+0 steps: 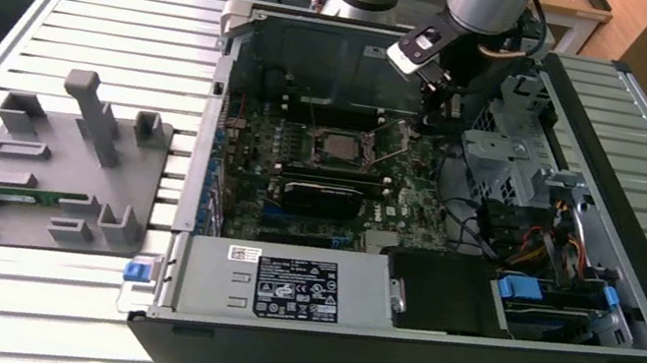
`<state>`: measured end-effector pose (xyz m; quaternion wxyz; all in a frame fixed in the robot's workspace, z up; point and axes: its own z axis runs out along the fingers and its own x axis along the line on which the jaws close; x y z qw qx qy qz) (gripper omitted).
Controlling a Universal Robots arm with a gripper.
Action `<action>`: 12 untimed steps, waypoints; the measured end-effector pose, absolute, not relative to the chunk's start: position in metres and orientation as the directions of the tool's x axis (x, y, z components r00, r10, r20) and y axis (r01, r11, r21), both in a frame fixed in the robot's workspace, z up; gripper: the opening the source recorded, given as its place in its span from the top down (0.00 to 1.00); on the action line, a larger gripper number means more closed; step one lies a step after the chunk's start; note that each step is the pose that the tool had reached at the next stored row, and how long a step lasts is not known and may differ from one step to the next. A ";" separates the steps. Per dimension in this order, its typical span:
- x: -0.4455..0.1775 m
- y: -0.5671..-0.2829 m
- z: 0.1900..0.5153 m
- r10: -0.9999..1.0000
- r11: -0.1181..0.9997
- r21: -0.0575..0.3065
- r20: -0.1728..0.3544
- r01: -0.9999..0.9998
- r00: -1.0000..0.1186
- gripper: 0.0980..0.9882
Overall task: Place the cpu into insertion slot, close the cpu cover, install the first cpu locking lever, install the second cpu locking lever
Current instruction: 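Close the cpu cover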
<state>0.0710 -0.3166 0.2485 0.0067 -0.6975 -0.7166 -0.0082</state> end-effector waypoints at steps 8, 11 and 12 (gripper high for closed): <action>0.071 -0.317 0.240 0.999 0.027 -0.003 0.021 1.000 -0.027 0.99; 0.067 -0.317 0.240 0.999 0.027 -0.003 0.022 1.000 -0.027 0.99; 0.065 -0.317 0.240 0.999 0.027 -0.003 0.022 1.000 -0.027 0.99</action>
